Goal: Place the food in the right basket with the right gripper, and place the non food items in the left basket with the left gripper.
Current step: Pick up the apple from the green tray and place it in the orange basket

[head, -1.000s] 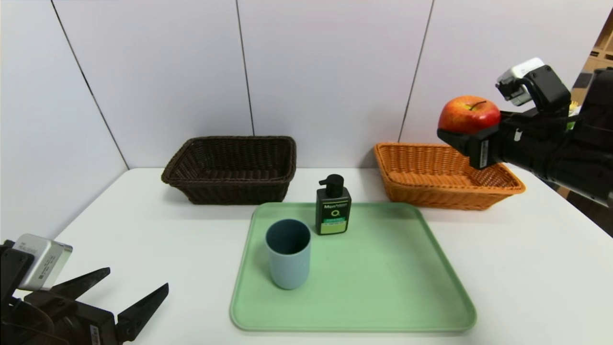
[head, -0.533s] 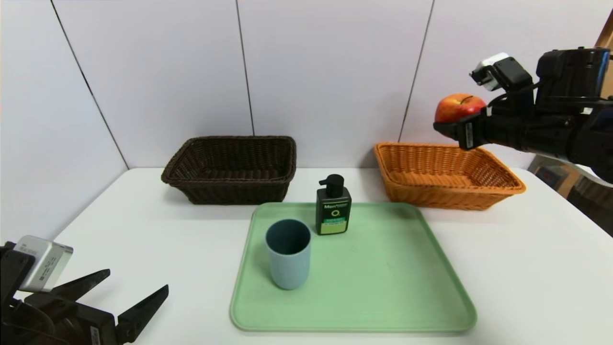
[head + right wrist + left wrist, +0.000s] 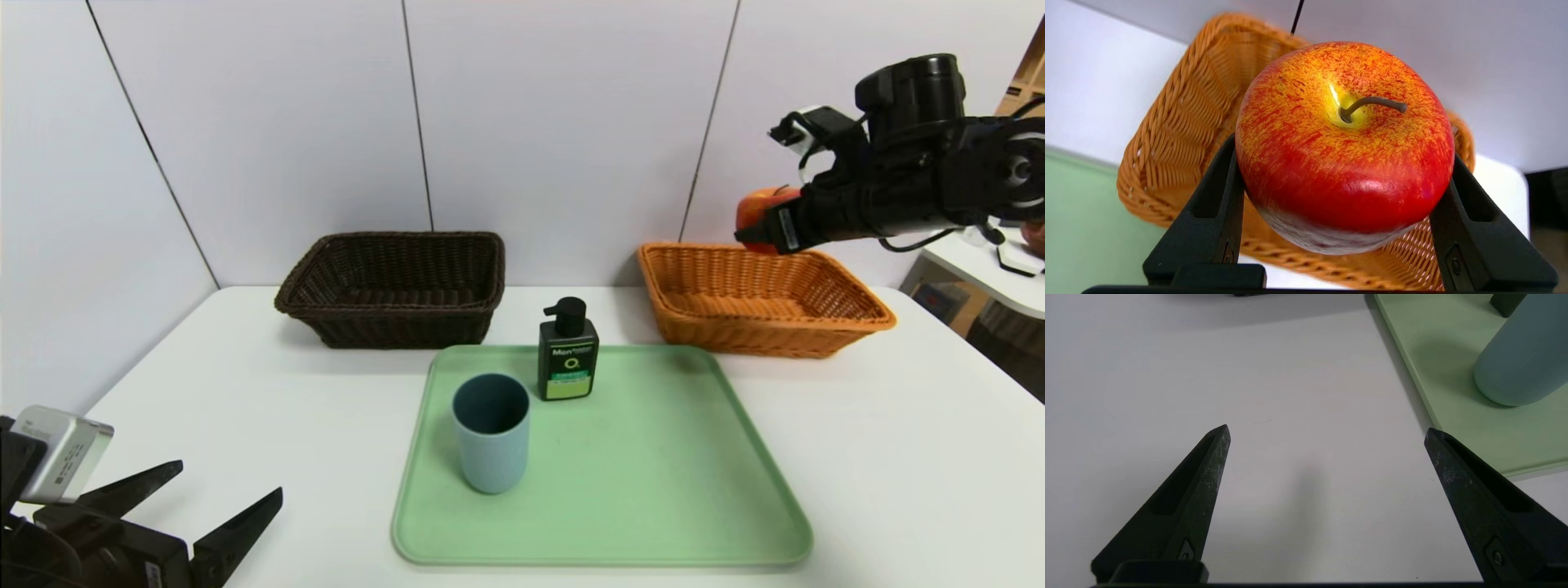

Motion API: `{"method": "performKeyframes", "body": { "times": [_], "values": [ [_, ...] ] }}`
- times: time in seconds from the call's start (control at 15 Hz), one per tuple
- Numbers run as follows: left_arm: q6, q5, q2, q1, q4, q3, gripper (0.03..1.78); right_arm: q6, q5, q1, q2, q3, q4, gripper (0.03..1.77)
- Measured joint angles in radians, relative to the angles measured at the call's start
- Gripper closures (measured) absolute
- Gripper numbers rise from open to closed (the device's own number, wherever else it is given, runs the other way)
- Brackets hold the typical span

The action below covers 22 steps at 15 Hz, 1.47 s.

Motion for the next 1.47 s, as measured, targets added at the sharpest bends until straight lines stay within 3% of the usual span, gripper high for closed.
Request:
{"method": "performKeyframes", "body": {
  "times": [0.33,0.47,0.93,1.2,1.47],
  "values": [
    [0.001,0.001,-0.007,0.001,-0.002,0.005,0.12,0.092,0.013,-0.013,0.143,-0.263,0.351,0.58],
    [0.002,0.001,-0.007,0.001,-0.002,0.005,0.12,0.122,0.016,-0.015,0.205,-0.318,0.421,0.58],
    [0.000,0.000,-0.002,0.001,-0.002,0.005,0.12,0.128,0.016,-0.045,0.358,-0.347,0.383,0.58],
    [-0.013,0.000,-0.001,0.001,0.001,0.013,0.12,0.128,0.009,-0.047,0.381,-0.345,0.279,0.58],
    [-0.014,0.000,-0.002,0.001,-0.002,0.022,0.12,0.115,0.004,-0.045,0.378,-0.341,0.278,0.58]
  ]
}}
